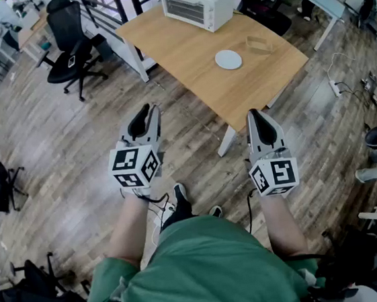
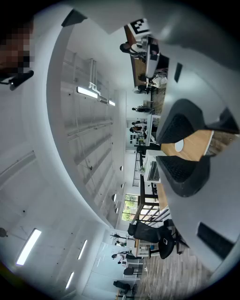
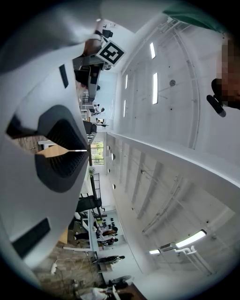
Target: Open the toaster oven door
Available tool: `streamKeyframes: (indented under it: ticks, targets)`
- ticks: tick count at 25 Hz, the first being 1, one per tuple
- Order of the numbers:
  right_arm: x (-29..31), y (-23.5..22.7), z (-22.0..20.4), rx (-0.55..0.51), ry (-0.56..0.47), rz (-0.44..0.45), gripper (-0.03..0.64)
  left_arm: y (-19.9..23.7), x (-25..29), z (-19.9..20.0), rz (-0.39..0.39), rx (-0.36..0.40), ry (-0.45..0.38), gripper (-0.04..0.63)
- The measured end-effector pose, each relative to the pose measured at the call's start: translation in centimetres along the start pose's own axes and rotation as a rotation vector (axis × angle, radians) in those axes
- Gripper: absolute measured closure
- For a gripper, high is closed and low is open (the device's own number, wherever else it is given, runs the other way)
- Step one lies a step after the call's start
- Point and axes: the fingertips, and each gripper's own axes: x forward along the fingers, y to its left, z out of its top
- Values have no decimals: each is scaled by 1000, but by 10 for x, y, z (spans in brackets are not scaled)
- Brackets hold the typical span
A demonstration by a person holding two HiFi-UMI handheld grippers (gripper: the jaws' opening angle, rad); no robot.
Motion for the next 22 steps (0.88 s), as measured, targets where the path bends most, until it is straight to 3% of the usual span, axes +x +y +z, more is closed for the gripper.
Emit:
streamKeyframes:
  ticks: [4, 11, 22]
  targets:
    - [18, -9, 12, -16, -32, 15, 588, -1, 14, 18, 8, 25, -42, 502]
    - [36, -11, 7, -17, -12, 10, 588, 17, 23, 19, 21, 13, -41, 502]
    - [133, 19, 22, -1, -38, -86, 586, 130, 59, 44, 2, -12, -66, 502]
